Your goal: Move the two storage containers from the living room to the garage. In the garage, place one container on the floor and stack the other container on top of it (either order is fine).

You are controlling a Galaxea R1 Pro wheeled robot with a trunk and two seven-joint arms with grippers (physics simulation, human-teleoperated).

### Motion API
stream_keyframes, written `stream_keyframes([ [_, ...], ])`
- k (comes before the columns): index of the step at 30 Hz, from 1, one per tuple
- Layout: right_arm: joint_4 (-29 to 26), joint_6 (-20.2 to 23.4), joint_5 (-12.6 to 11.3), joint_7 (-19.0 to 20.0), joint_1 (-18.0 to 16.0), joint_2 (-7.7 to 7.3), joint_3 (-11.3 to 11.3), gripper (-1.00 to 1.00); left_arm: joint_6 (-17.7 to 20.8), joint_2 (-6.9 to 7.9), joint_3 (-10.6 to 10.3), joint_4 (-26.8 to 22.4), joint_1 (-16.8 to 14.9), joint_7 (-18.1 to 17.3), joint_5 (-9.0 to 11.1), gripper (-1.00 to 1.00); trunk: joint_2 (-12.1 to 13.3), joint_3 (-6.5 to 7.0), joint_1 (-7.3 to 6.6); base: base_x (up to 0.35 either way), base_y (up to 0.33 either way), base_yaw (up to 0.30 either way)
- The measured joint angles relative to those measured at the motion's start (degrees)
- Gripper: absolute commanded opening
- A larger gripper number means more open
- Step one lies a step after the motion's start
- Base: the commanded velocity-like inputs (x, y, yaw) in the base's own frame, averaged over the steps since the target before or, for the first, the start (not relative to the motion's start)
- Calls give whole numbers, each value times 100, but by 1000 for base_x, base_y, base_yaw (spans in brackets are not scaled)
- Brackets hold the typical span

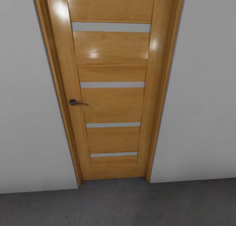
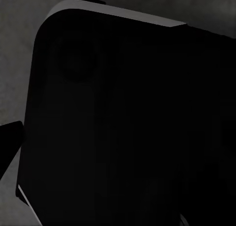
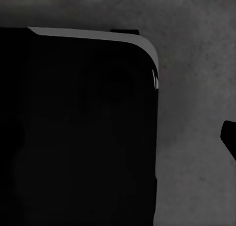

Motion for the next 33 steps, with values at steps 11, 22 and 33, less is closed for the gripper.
stream_keyframes([
  [11, -3, 6, 126, 23, 0, -6, 18, 100, 0, 0, -5, 1, 0, 0, 1, 100, 0, 0, 0, 0, 0, 219],
  [22, -3, 8, 163, -10, 0, -6, 10, 100, 0, 0, -3, 0, 0, 0, 1, 100, 0, 0, 0, 0, 0, 140],
  [33, -3, 4, 151, -22, 0, -7, -11, 100, 0, 0, 5, 0, 0, 0, 10, 100, 0, 0, 0, 0, 0, 4],
])
